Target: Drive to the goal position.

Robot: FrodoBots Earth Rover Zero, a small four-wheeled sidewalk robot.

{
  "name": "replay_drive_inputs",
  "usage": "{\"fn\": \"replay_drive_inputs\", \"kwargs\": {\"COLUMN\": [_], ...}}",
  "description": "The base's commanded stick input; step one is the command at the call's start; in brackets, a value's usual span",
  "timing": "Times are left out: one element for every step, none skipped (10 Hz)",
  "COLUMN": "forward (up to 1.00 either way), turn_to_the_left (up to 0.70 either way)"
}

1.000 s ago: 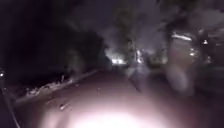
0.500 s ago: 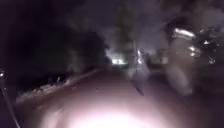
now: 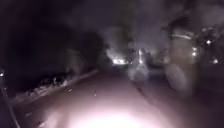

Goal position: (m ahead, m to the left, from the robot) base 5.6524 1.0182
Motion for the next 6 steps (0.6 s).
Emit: {"fn": "replay_drive_inputs", "kwargs": {"forward": [0.5,0.5,0.5,0.5,0.5,0.5], "turn_to_the_left": [0.0,0.0,0.0,0.0,0.0,0.0]}}
